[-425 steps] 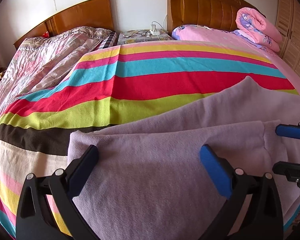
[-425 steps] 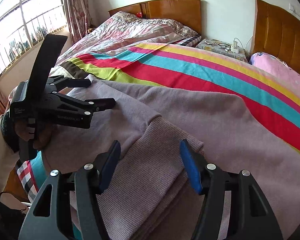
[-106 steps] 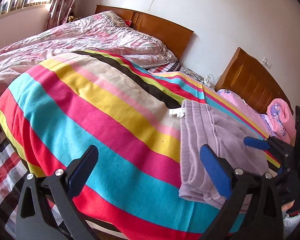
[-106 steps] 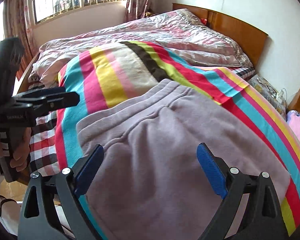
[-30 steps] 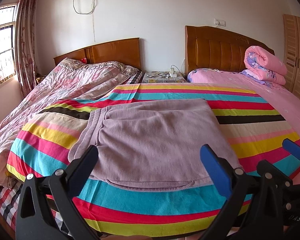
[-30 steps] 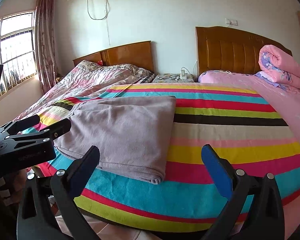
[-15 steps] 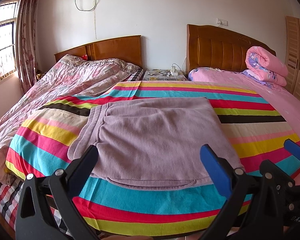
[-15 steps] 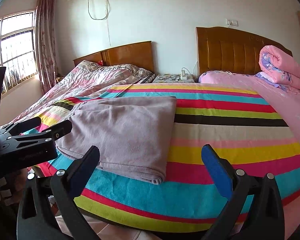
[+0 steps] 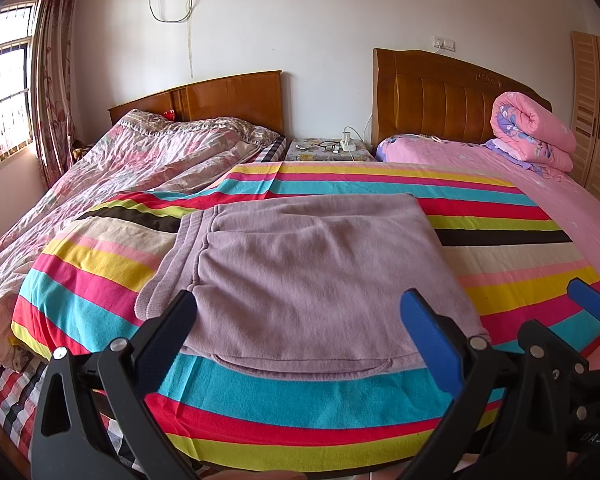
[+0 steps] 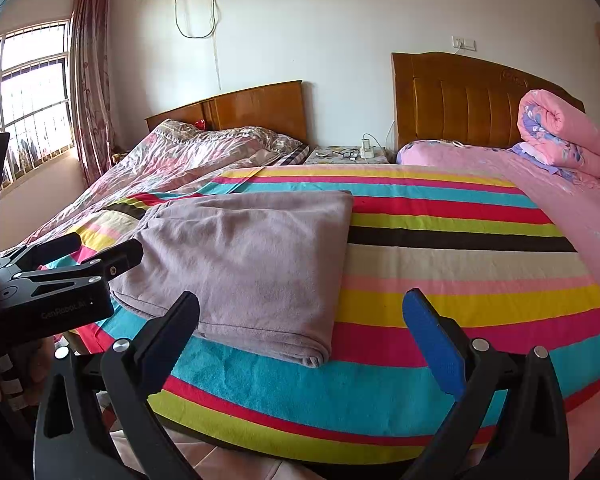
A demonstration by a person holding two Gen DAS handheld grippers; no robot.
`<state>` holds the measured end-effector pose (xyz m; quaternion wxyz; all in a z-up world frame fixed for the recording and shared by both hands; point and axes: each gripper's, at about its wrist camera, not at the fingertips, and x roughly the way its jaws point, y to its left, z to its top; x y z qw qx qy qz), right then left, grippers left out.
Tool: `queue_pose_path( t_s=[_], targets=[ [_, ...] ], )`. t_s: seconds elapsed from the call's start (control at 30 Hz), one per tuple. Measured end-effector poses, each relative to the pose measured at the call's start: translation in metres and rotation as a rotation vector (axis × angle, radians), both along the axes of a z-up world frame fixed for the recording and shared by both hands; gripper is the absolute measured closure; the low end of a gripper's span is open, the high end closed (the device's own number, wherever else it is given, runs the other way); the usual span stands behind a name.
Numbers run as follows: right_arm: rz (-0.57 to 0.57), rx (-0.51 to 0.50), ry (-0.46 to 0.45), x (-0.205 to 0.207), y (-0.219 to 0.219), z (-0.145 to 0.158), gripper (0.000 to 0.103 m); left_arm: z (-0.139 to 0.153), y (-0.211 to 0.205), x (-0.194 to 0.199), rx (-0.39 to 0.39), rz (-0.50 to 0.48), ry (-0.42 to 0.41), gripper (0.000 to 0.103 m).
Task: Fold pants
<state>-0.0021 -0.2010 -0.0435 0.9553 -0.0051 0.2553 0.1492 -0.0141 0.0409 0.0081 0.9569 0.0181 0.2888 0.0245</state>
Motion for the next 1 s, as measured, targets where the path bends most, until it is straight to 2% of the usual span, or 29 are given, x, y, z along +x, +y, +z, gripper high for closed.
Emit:
queue_pose_path(
  t_s=[1.0],
  targets=[
    [-0.002, -0.003, 0.004, 0.0007, -0.0001, -0.0014, 0.005, 0.0003, -0.0003, -0.0002, 0.001, -0.001, -0.003, 0.001]
  ],
)
